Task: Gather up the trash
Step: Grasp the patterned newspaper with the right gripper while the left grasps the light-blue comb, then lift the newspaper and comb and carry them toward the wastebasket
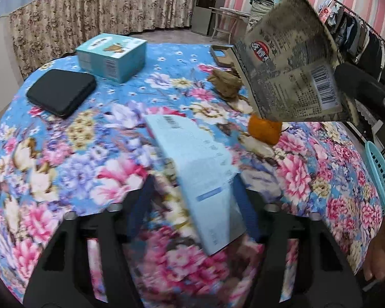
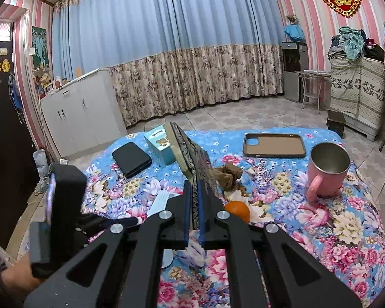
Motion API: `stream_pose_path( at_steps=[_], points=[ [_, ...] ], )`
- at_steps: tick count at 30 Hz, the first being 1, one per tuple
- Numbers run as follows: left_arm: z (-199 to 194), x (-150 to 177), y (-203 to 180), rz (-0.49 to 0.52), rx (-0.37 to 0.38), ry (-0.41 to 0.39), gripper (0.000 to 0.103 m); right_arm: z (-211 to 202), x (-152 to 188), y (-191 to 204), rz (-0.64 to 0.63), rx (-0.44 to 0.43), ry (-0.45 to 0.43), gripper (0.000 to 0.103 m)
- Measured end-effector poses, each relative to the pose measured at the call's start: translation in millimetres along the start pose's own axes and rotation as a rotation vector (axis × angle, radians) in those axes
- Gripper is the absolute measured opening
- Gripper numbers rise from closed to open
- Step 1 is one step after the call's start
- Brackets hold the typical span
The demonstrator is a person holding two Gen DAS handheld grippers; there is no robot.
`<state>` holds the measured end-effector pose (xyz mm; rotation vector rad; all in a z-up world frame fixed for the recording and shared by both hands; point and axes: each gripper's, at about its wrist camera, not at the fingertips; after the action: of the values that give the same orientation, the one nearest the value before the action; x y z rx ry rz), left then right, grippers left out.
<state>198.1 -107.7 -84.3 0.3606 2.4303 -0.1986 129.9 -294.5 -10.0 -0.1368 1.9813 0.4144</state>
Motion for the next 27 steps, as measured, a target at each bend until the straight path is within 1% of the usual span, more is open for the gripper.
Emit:
stream_pose_path(
  at_steps=[1,2,3,5,8,12,15,20,23,27],
  points=[
    [1,-1,-3,0.007,0.011,0.0,0.029,-1,0,-2,0.001,0.002,0.002,0.005],
    [-2,-3,-6,0.012,-0.002,-0.027,0.019,-1,0,-4,0.002,0.003,0.001,0.005],
    [-8,-5,-7,0.01,0.007,-0.056,0.014,-2,0,-5,0.003,0.004,0.001,0.005],
    [-18,-8,-6,-0.013,0.033,-0.09,0.007,-4,-1,-8,0.005,0.008,-0.001,0.005],
    [-35,-11,-9,-0.028,0.021,-0.158,0.006,-7,0,-11,0.009,0.011,-0.005,0.005],
    [-53,-15,-5,-0.025,-0.009,-0.226,0.006,-8,-1,-12,0.009,0.012,-0.011,0.005],
    [-65,-17,3,-0.047,-0.037,-0.278,0.006,-12,-2,-11,0.004,0.009,-0.02,0.005],
    [-76,-21,10,-0.067,-0.079,-0.313,0.006,-21,-3,-3,-0.012,0.006,-0.046,0.005],
    [-86,-22,11,-0.079,-0.086,-0.349,0.006,-26,-5,2,-0.029,0.002,-0.066,0.005],
    [-94,-25,13,-0.092,-0.081,-0.37,0.006,-32,-6,12,-0.054,0.012,-0.088,0.005]
  ],
)
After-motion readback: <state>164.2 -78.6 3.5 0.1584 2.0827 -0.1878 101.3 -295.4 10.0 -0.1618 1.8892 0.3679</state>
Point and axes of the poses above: each gripper's, at about its wrist camera, not at the fingertips, and z roughly the way its jaws point, y to its left, x to its underside, and after that the axes turned 7 degrees about -x, right-handed
